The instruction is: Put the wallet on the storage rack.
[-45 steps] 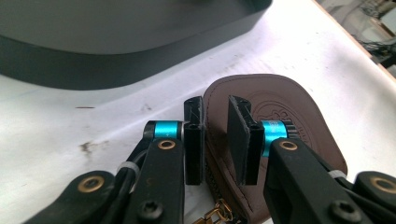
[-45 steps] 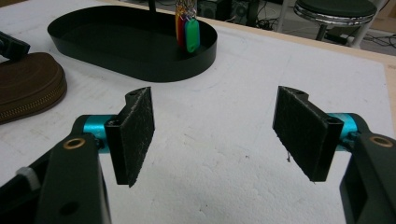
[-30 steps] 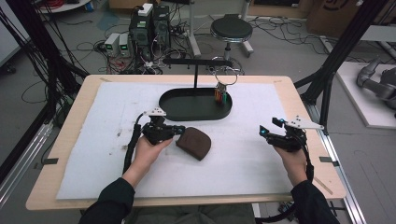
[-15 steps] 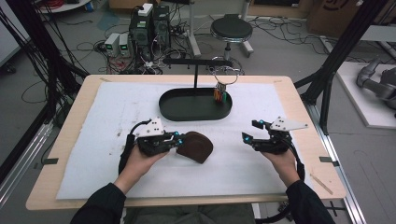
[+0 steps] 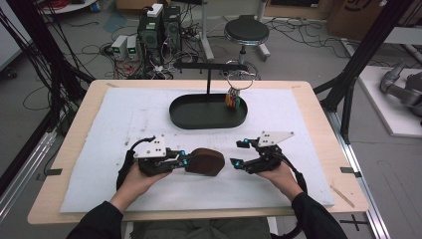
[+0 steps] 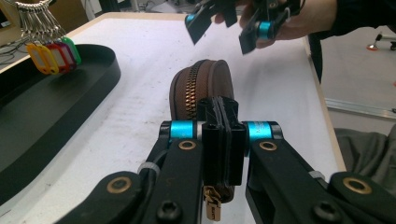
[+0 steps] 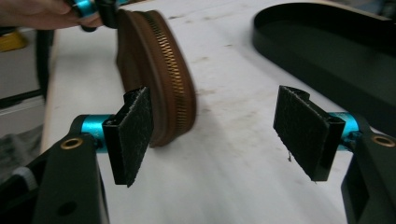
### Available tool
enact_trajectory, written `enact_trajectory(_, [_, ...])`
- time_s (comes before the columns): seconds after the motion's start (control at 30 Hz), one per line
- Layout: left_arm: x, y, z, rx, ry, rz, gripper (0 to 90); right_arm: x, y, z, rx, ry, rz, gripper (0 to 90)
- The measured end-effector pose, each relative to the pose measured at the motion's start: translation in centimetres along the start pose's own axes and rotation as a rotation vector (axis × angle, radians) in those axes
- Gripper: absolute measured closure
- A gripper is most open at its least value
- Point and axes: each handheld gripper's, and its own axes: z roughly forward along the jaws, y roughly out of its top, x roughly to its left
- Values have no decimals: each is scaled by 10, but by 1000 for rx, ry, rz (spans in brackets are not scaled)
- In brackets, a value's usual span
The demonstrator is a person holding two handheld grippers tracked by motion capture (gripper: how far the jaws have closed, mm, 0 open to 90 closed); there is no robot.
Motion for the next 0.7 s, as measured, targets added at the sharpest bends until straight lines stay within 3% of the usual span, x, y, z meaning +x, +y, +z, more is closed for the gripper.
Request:
enact_trajectory(0.23, [-3, -2, -1, -5, -21, 13, 884, 1, 3, 29, 48, 90, -13, 294])
enact_trajectory(0.37, [-2, -4, -2, -7, -27, 10, 884, 0, 1, 40, 87, 134, -6, 352])
enact_trajectory(0.5, [-2, -5, -3, -5, -26, 8, 883, 0, 1, 47, 108, 183, -3, 513])
enact_trajectory(0.57, [-2, -6, -4, -1, -19, 3, 881, 1, 1, 48, 106, 196, -25, 571])
enact_trajectory(0.7, [1, -8, -6, -4, -7, -37, 836, 1, 2, 44, 103, 212, -52, 655])
